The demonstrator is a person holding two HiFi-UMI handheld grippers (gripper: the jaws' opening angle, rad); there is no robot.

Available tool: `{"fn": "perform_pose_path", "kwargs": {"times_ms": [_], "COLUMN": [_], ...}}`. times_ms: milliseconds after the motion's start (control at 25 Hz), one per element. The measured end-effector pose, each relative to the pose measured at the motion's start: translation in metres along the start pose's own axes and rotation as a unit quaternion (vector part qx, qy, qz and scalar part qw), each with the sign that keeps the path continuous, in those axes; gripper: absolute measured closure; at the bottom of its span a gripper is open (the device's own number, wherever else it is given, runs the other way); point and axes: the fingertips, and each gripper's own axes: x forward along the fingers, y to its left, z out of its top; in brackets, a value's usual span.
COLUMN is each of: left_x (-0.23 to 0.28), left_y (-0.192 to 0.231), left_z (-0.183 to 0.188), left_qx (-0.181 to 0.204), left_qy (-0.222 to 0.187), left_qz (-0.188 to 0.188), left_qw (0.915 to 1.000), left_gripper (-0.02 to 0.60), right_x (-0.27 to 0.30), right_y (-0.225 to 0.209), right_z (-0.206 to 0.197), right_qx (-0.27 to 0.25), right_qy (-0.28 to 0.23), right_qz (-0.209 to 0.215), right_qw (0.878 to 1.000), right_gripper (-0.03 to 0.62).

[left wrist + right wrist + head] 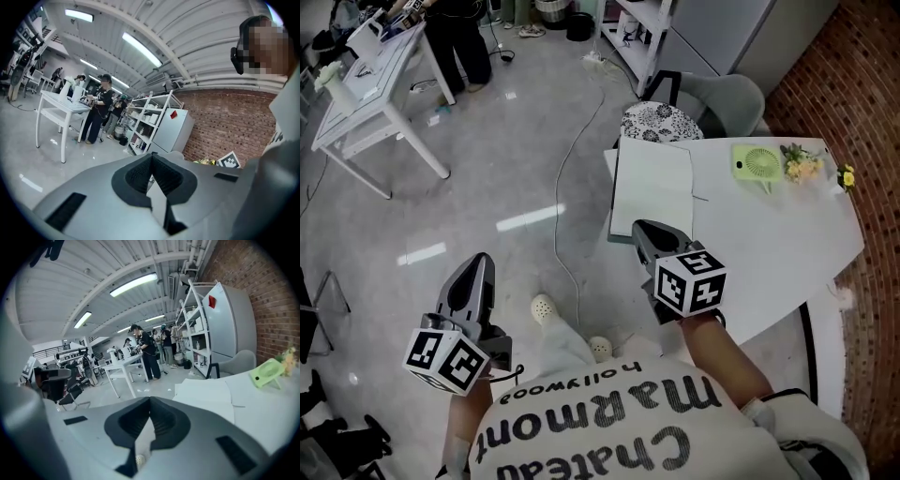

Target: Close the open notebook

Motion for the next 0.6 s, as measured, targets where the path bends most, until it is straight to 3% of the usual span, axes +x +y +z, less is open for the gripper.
{"fn": "perform_pose_path", "kwargs": {"times_ms": [160, 400, 600], "left_x": [0.006, 0.011, 0.014], "left_y": [0.016, 0.034, 0.042], "left_z": [-0.003, -0.011, -0.018], "left_qx": [-0.006, -0.020, -0.025], "left_qy": [0.008, 0.018, 0.025], "left_qz": [0.002, 0.011, 0.018], "left_qw": [0.9999, 0.9996, 0.9992], "left_gripper": [0.580, 0.580, 0.580], "right_x": [0.020, 0.047, 0.065], "right_y": [-0.006, -0.013, -0.010], "right_z": [-0.009, -0.036, -0.060], "right_qx": [-0.011, -0.032, -0.054], "right_qy": [0.021, 0.077, 0.123], "right_qz": [-0.021, -0.030, -0.013], "right_qw": [0.999, 0.996, 0.991], "right_gripper": [0.588, 0.473, 0.382]}}
